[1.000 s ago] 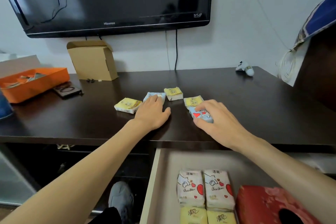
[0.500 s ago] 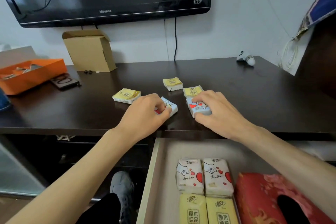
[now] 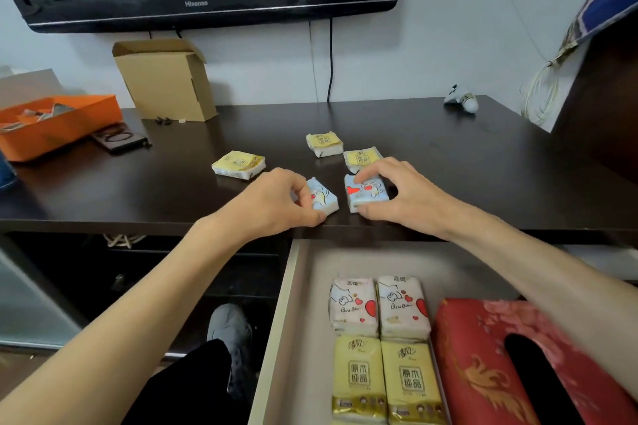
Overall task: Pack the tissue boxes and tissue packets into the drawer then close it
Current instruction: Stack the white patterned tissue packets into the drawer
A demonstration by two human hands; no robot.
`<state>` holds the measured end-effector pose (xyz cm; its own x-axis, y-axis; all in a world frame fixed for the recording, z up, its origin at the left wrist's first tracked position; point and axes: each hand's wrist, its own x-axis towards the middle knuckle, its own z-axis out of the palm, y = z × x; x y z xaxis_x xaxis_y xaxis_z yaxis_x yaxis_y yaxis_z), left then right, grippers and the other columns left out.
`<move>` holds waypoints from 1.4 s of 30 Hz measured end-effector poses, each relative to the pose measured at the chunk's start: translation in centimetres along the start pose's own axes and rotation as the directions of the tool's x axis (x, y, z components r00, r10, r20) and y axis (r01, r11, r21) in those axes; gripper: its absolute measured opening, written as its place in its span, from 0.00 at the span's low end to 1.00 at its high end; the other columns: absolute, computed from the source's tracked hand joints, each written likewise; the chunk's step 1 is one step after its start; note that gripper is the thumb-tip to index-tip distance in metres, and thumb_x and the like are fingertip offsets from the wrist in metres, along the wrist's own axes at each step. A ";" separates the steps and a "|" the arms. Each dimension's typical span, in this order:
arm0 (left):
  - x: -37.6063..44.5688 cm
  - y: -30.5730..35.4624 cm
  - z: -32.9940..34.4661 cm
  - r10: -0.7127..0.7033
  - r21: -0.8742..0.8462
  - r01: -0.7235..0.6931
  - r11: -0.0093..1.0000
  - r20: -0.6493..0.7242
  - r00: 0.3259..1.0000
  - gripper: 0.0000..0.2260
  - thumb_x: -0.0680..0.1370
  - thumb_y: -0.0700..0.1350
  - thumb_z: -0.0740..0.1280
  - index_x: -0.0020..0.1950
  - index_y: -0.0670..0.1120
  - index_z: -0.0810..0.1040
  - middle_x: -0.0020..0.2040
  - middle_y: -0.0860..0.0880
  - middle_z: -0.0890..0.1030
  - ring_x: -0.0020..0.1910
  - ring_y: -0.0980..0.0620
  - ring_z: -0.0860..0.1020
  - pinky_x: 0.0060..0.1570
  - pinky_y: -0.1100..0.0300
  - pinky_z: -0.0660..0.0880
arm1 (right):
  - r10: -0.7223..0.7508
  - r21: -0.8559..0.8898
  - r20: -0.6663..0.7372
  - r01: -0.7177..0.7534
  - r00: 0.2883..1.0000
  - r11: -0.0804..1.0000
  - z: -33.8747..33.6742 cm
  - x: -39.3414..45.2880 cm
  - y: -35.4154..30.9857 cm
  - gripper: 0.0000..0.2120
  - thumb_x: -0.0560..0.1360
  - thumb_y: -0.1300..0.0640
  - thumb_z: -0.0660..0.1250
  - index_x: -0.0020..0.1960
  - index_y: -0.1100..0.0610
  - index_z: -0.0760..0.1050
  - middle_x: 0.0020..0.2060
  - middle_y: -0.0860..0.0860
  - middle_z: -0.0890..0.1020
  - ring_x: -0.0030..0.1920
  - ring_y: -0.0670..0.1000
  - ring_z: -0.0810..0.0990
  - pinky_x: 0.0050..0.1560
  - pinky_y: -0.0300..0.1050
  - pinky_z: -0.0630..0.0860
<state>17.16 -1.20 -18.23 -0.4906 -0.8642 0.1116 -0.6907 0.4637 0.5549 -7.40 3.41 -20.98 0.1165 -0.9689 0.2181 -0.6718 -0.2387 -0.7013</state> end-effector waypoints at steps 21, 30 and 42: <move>-11.7 2.4 4.5 0.274 -0.013 -0.280 0.960 0.253 0.928 0.24 0.63 0.59 0.79 0.54 0.64 0.73 0.53 0.61 0.73 0.54 0.63 0.73 0.46 0.66 0.77 | -0.004 -0.373 0.219 0.088 0.976 0.924 -0.1 -17.3 -3.9 0.30 0.69 0.44 0.80 0.66 0.42 0.70 0.58 0.40 0.76 0.57 0.43 0.76 0.56 0.39 0.73; -13.0 2.3 7.7 0.398 0.179 -0.463 0.868 0.308 0.864 0.22 0.68 0.60 0.73 0.58 0.61 0.70 0.53 0.62 0.73 0.53 0.62 0.65 0.39 0.71 0.70 | -0.065 -0.511 0.309 0.223 0.949 0.830 1.2 -17.3 -4.5 0.28 0.70 0.36 0.73 0.64 0.48 0.75 0.57 0.45 0.77 0.57 0.48 0.74 0.58 0.44 0.71; -13.0 1.4 9.0 0.442 0.219 -0.524 0.823 0.333 0.833 0.24 0.70 0.64 0.71 0.62 0.61 0.69 0.62 0.63 0.70 0.61 0.61 0.67 0.51 0.58 0.78 | 0.093 -0.538 0.329 0.106 0.940 0.836 2.0 -17.0 -5.2 0.24 0.66 0.33 0.74 0.57 0.38 0.71 0.53 0.36 0.69 0.53 0.39 0.63 0.53 0.24 0.57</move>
<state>17.78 12.44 -26.34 -0.8909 -0.4497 0.0642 -0.4273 0.8775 0.2180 -4.43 20.97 -22.40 0.2878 -0.9540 -0.0835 -0.9430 -0.2672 -0.1982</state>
